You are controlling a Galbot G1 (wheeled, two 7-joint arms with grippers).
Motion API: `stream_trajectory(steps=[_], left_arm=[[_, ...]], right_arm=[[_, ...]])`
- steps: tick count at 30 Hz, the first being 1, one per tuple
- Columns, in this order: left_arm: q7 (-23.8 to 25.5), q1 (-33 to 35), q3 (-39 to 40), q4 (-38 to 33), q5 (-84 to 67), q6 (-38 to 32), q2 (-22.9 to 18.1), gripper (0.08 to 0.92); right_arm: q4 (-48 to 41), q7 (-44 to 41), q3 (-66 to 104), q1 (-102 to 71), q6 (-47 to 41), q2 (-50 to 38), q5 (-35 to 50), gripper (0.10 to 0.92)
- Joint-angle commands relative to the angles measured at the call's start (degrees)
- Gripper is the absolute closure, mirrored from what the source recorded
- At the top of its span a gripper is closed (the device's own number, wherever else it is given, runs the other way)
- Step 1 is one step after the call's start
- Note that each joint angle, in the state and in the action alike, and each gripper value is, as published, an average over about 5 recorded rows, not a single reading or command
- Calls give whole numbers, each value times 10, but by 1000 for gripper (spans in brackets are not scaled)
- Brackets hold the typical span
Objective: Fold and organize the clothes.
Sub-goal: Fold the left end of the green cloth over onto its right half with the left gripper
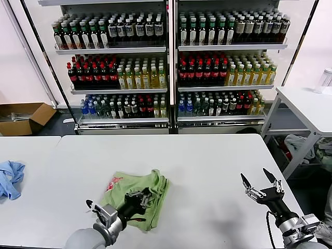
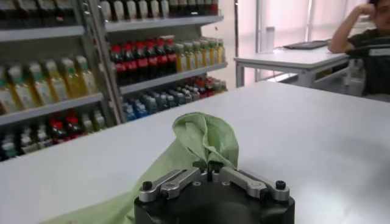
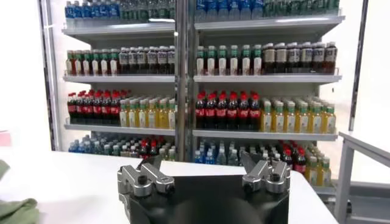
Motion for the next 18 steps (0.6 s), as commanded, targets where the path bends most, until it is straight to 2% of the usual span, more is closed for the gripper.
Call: stream_trajectory(steps=[1, 8, 10, 14, 18], left_arm=[[-12, -29, 51, 16, 0, 17, -15, 871], [-109, -69, 75, 35, -91, 28, -54, 668], [-121, -74, 82, 28, -115, 30, -61, 607], [-122, -63, 75, -14, -150, 43, -56, 494], [-102, -26, 23, -76, -185, 71, -18, 373]], right_arm=[[3, -2, -8, 0, -2, 3, -4, 203], [5, -5, -13, -2, -2, 3, -7, 203], [6, -5, -13, -1, -2, 2, -6, 203], [6, -5, -9, -2, -1, 1, -3, 203], [3, -4, -8, -3, 1, 0, 1, 203]])
